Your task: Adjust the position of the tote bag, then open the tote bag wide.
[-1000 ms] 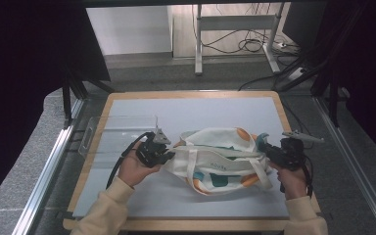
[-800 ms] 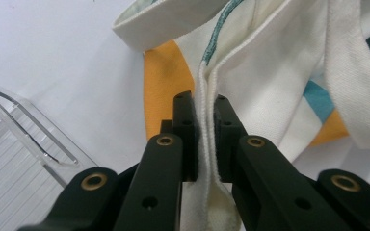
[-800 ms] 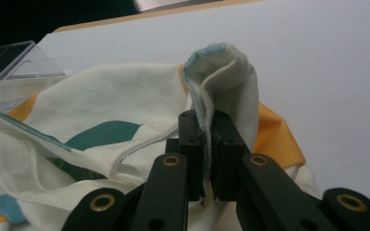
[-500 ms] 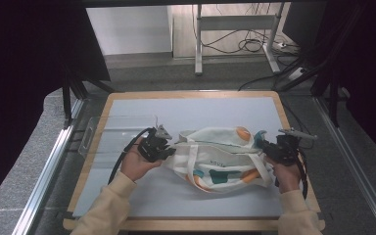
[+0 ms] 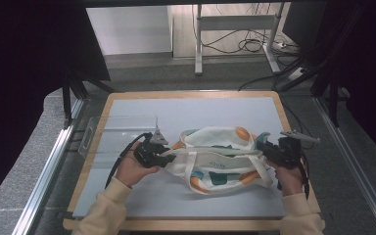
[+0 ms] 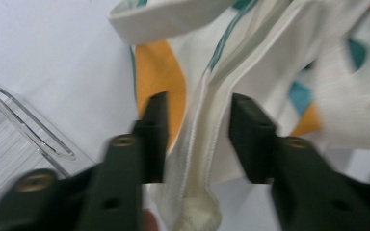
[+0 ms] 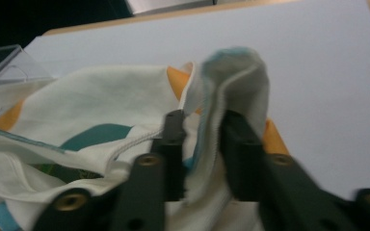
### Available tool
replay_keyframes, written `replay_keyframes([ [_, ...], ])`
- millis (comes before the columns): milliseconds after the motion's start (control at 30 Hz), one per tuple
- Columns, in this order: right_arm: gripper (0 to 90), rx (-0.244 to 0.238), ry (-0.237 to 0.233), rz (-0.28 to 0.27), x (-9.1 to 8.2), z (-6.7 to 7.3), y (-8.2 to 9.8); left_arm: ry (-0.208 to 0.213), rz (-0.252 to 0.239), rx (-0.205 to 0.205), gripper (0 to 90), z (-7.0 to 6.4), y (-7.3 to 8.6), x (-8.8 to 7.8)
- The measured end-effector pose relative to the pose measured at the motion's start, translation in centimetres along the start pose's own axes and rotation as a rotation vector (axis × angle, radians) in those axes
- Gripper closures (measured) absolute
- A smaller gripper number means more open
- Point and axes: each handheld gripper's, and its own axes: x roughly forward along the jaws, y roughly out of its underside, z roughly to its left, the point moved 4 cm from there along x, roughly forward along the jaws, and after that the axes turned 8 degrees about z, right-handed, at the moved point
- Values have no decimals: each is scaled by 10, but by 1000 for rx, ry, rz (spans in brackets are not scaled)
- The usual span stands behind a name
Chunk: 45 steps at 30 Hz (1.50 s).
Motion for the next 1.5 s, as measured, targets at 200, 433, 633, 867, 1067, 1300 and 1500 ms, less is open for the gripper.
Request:
replay_keyframes([
  [200, 364, -12, 4, -35, -22, 7, -4, 56, -94, 3, 377, -9, 0, -21],
  [433, 262, -79, -21, -56, -36, 18, -9, 100, -146, -45, 312, -8, 3, -29],
  [633, 230, -158, -83, -53, -42, 35, -10, 83, -162, -58, 304, -7, 4, -32],
  [867, 222, -224, -138, -36, -39, 49, -7, 66, -169, -66, 308, -6, 6, -34],
  [1067, 222, -252, -157, -30, -39, 56, -5, 48, -179, -65, 309, -6, 4, -37],
  [1300, 248, -277, -174, -27, -39, 61, -4, 45, -183, -45, 314, -5, -2, -40],
  [1500, 248, -283, -176, -16, -37, 65, -2, 56, -184, -36, 322, -6, -10, -39],
])
